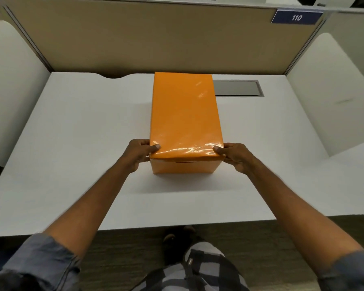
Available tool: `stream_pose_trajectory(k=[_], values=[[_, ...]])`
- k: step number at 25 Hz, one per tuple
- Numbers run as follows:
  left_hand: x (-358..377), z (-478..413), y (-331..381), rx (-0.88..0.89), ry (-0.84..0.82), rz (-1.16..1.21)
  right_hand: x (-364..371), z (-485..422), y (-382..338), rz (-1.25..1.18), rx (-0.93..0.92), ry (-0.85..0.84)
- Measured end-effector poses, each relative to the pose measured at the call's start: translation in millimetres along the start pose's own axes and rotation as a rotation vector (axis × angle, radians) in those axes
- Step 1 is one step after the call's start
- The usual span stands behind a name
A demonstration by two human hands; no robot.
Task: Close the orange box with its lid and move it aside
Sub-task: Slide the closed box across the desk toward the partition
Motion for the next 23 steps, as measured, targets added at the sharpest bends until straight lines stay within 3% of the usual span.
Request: stream_pose_trajectory(k=[5,12,23], values=[[-3,0,-2,-0.062,0.055,-0.006,-6,-7,-1,0.014,0.043,0.006],[3,0,5,-0.2,-0.027,-0.018,-1,-15,-28,0.075,0.057,-0.094],[17,-16,20,-0.097,0.042,-0.082,-4,-32,-35,0.136,0.054,-0.102]])
Point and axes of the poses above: each hand's wrist, its own z-axis away from the middle knuckle, its own x-axis out of the palm, y = z × x, the point moved 9 cm from there along -z, towards the middle knuckle, and after that the axes turned 5 degrees about x, right-handed, at the moved point
